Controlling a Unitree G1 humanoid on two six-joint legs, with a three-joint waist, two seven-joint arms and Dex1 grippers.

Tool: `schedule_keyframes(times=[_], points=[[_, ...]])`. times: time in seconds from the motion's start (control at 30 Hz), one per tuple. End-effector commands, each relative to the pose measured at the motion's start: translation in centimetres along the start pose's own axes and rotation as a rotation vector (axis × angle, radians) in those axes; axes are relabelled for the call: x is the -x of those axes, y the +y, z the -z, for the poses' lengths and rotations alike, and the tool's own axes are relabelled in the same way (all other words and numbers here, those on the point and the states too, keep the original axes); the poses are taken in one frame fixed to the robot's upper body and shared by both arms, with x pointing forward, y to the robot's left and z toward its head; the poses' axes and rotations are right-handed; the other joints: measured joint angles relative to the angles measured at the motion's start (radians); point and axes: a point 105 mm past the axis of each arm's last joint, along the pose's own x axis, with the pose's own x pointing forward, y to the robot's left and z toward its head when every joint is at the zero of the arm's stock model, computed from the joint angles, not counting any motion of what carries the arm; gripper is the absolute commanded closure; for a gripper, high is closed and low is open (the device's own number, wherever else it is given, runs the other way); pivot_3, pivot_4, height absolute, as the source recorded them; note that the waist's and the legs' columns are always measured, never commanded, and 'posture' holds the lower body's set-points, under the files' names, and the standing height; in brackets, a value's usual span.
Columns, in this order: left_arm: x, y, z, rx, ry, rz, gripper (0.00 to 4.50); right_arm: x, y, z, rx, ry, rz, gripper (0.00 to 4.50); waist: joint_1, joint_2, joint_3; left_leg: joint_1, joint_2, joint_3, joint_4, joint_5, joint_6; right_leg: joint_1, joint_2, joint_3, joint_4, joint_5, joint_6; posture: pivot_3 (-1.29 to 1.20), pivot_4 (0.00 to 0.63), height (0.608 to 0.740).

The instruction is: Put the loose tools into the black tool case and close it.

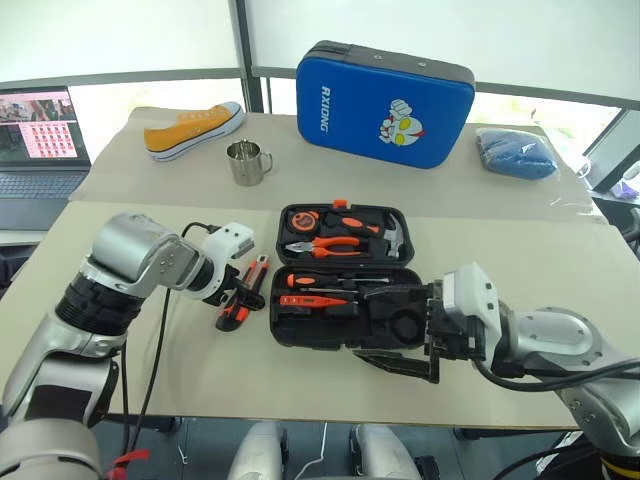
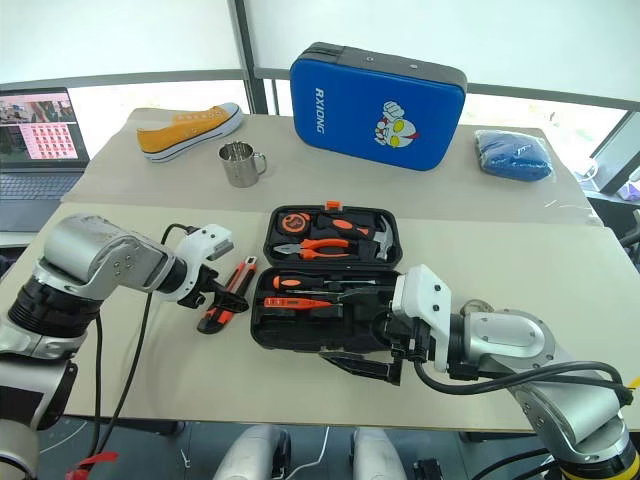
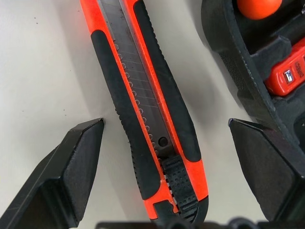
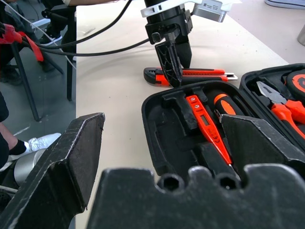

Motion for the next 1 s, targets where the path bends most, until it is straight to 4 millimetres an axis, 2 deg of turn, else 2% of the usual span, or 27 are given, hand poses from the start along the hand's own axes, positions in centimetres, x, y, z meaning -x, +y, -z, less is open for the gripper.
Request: schedule_keyframes(times=[0.03,0.17,0.23,0.33,0.43,0.5,0.57,0.67,0.7,0.77,0.93,1.0], points=[[-0.9,0.0,0.8,0.027,0.049,0.019,1.44,0.2,0.1,-1.4,0.067,-0.037,0.013,0.0,0.0,0.0,0.0,0.001,0.0,0.0,0.0,0.0,0.0,0.002,0.0,0.0,-0.001,0.0,0.0,0.0,0.15,0.739],[-0.7,0.9,1.4,0.065,0.06,-0.001,2.87,0.2,-0.2,-1.8,0.068,-0.043,0.015,0.0,-0.001,0.0,0.0,0.002,0.0,0.0,0.0,0.0,0.0,0.003,0.0,0.0,-0.001,0.0,0.0,0.0,0.15,0.739],[-0.5,1.5,1.8,0.088,0.059,-0.018,2.9,0.2,-0.3,-2.0,0.068,-0.046,0.015,0.0,-0.002,0.0,0.0,0.002,0.0,0.0,0.0,0.0,0.0,0.003,0.0,0.0,-0.001,0.0,0.0,0.0,0.15,0.739],[0.7,4.3,1.9,0.205,-0.002,-0.105,2.9,0.2,-0.3,-2.2,0.062,-0.051,0.007,0.0,-0.007,0.0,0.0,0.002,0.0,0.0,-0.001,0.0,0.0,0.002,0.0,0.0,-0.001,0.0,0.0,0.0,0.15,0.739],[2.2,7.2,1.1,0.226,-0.085,-0.219,2.91,0.3,-0.3,-2.2,0.053,-0.049,-0.002,0.0,-0.015,0.0,0.0,0.003,0.002,-0.001,-0.001,0.0,0.0,0.002,0.001,0.0,-0.001,0.0,0.0,0.0,0.15,0.739],[3.5,8.4,-0.9,0.156,-0.204,-0.255,2.91,0.5,-0.4,-2.2,0.056,-0.037,-0.009,0.0,-0.018,0.0,0.0,0.003,0.002,-0.001,-0.001,0.0,0.0,0.002,0.002,0.0,0.0,0.0,-0.001,0.0,0.15,0.739],[4.8,8.4,-3.3,0.033,-0.343,-0.231,2.91,0.6,-0.4,-2.0,0.066,-0.022,-0.016,0.0,-0.016,-0.001,0.001,0.001,0.002,-0.001,-0.001,0.0,0.0,0.001,0.002,0.0,0.0,0.0,-0.001,0.0,0.15,0.739],[6.2,4.4,-5.9,-0.189,-0.459,-0.017,2.91,1.0,-0.6,-1.5,0.061,0.002,-0.016,0.0,-0.006,-0.003,0.002,-0.008,0.001,0.0,0.0,0.001,-0.002,-0.007,0.001,-0.001,0.0,0.0,-0.001,0.0,0.15,0.739],[6.6,1.6,-6.6,-0.358,-0.494,0.089,2.91,1.2,-0.7,-1.3,0.055,0.011,-0.011,0.0,0.002,-0.003,0.002,-0.01,0.001,-0.001,0.001,0.001,-0.002,-0.009,0.0,-0.002,0.0,0.0,-0.001,0.0,0.15,0.739],[6.8,-2.5,-6.6,-0.574,-0.507,0.241,2.91,1.4,-0.7,-0.9,0.043,0.025,0.0,0.0,0.012,-0.003,0.002,-0.011,0.0,0.0,0.001,0.001,-0.001,-0.008,-0.002,-0.002,-0.002,0.001,0.0,0.0,0.15,0.739],[5.6,-7.2,-6.5,-0.803,-0.442,0.39,2.91,1.9,-0.3,-0.5,0.025,0.041,0.003,0.0,0.01,-0.003,0.002,-0.011,-0.002,0.0,0.001,0.0,0.001,-0.007,-0.002,-0.001,-0.004,0.001,0.001,0.0,0.15,0.739],[4.6,-8.9,-5.8,-0.903,-0.366,0.439,2.91,2.2,-0.2,-0.2,0.017,0.049,0.009,0.0,0.007,-0.003,0.002,-0.011,-0.001,0.0,0.001,0.0,0.001,-0.008,-0.001,-0.001,-0.004,0.001,0.002,0.0,0.15,0.739]])
